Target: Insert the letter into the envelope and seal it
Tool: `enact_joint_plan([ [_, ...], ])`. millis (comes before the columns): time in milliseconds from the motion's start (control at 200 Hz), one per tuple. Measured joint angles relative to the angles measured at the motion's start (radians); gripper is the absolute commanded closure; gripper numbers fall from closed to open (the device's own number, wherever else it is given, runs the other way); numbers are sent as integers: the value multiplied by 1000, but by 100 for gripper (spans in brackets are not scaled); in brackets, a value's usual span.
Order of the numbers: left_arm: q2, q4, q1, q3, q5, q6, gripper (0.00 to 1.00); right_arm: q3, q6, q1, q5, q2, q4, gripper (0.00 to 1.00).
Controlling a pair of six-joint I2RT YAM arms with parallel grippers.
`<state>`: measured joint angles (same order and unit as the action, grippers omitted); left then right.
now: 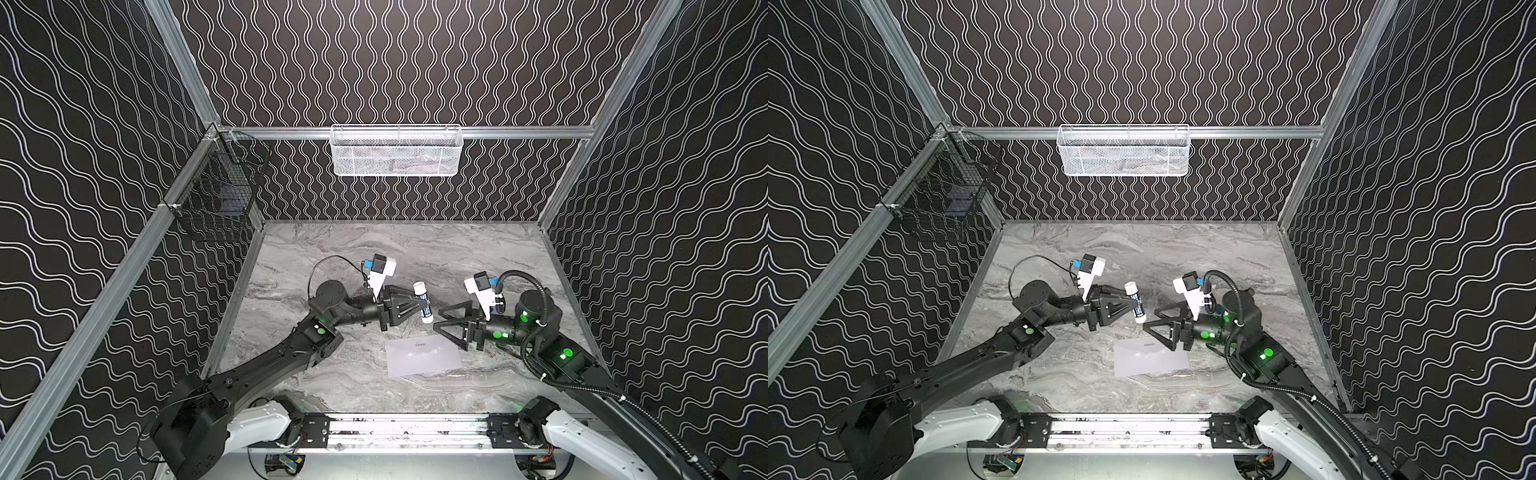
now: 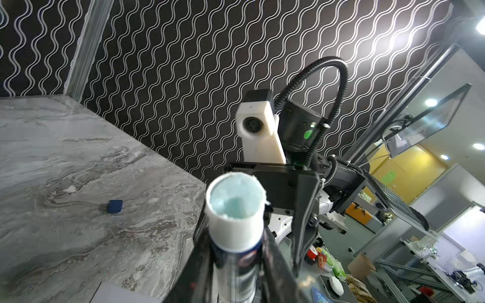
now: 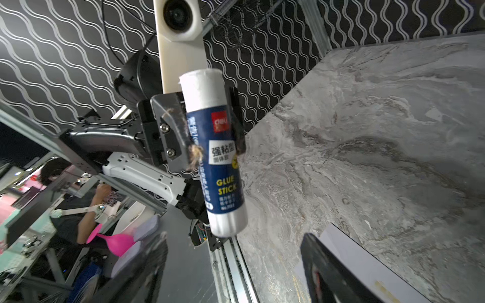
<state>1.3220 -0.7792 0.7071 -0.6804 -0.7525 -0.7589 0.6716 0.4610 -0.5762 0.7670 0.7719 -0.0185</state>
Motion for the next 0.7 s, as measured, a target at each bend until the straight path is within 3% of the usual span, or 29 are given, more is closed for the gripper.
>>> enact_joint_plan([
  [300, 26, -117, 13, -2, -18, -77, 100, -3, 43, 12, 184, 105, -176, 41],
  [430, 26, -121, 21, -8, -17, -79, 100, -3, 55, 11, 214, 128, -213, 53],
  [701, 26, -121, 31, -8, -11, -78, 100, -7, 80, 8, 237, 137, -265, 64],
])
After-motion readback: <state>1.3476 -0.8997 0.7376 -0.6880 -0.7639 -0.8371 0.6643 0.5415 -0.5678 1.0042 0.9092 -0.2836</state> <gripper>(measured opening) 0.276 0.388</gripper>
